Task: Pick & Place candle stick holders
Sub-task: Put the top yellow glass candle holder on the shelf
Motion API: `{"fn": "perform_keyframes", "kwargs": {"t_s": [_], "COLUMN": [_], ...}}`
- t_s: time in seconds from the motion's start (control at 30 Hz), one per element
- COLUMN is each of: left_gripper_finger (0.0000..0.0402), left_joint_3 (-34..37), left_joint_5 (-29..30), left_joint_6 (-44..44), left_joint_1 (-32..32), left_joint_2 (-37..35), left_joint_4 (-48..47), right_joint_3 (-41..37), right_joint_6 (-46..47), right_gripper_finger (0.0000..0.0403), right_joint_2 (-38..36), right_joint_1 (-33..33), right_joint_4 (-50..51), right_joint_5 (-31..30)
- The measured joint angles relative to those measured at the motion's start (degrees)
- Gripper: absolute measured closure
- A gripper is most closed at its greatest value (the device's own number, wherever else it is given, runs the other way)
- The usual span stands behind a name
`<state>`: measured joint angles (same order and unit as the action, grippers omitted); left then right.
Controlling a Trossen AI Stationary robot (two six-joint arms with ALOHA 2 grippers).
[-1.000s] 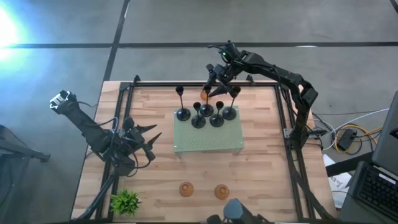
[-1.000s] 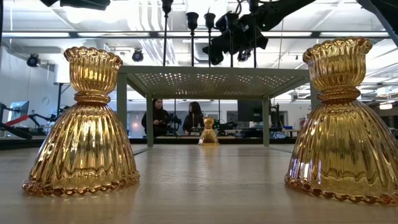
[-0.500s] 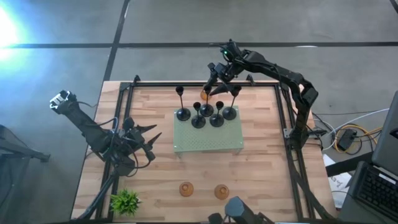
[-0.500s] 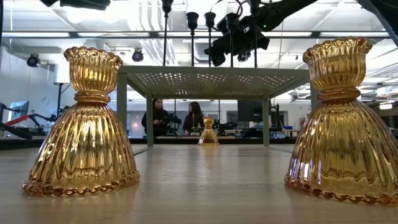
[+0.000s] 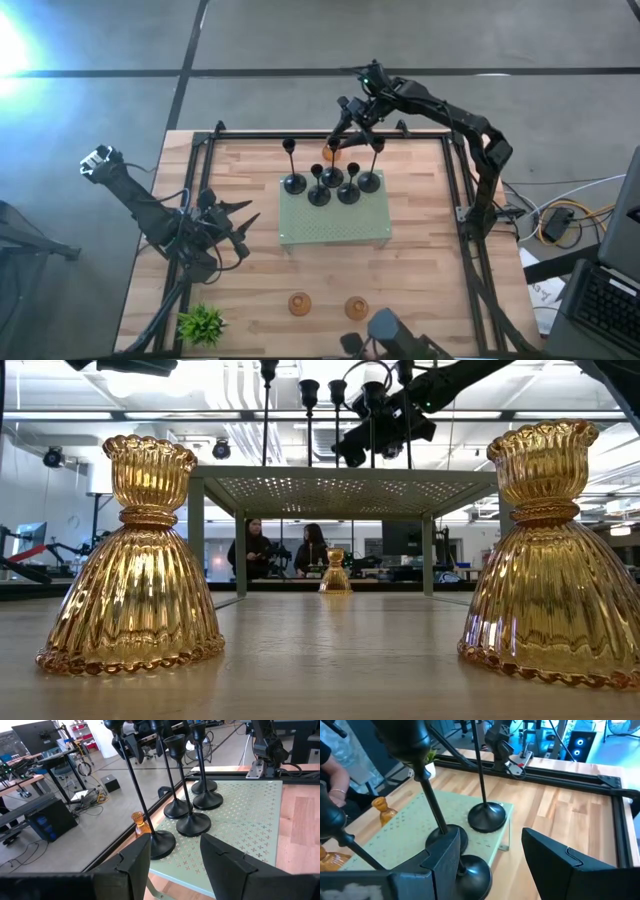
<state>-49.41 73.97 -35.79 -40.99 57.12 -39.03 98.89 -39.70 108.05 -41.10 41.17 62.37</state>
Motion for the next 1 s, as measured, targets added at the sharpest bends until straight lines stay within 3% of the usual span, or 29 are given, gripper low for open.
{"fn": "perform_keyframes", "kwargs": {"t_s": [0.33,1.0], "left_gripper_finger": [0.0225,0.0225], "left_joint_3": [0.00,0.00], "left_joint_5": [0.00,0.01], "left_joint_6": [-0.02,-0.01], "left_joint_1": [-0.02,-0.07], "left_joint_2": [0.02,0.00], "left_joint_4": [0.00,0.01], "right_joint_3": [0.00,-0.02], "right_joint_6": [0.54,3.72], "right_gripper_finger": [0.0200,0.0247], "right_joint_2": [0.00,0.00], "right_joint_1": [-2.59,-11.14], "right_joint_4": [-0.03,4.23], "right_joint_5": [-1.07,-1.07]}}
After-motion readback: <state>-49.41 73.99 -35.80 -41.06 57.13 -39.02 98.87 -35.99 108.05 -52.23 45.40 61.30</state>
